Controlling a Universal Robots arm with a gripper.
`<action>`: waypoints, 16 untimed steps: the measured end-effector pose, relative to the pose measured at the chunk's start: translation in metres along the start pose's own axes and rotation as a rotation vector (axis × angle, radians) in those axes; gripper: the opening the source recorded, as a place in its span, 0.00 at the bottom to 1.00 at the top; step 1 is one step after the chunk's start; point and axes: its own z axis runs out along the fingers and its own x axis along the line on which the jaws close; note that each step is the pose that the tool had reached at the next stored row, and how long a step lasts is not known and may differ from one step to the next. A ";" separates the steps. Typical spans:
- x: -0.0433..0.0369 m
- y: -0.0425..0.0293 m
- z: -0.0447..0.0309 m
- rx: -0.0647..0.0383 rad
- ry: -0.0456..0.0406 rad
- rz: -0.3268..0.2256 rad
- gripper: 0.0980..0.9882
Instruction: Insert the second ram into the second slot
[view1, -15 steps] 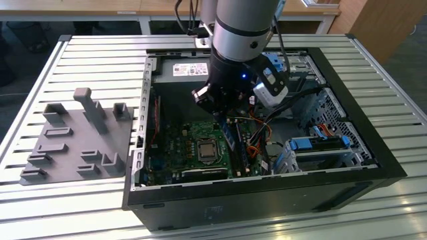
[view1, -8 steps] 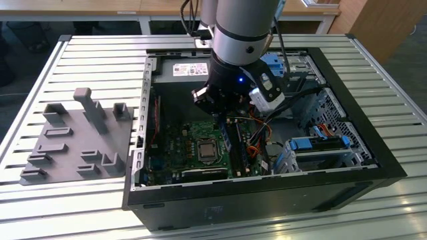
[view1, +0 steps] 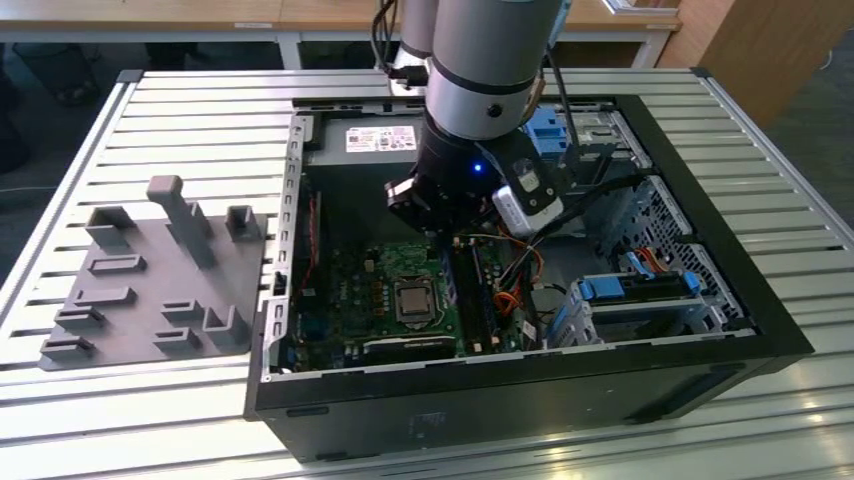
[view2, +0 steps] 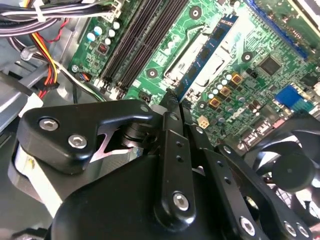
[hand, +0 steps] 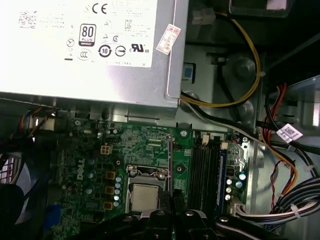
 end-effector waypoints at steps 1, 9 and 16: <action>-0.0006 -0.0001 0.0008 0.000 0.0000 0.001 0.04; -0.0029 -0.0005 0.0068 -0.004 -0.0027 0.053 0.04; -0.0045 -0.0011 0.0087 -0.004 -0.0027 0.054 0.04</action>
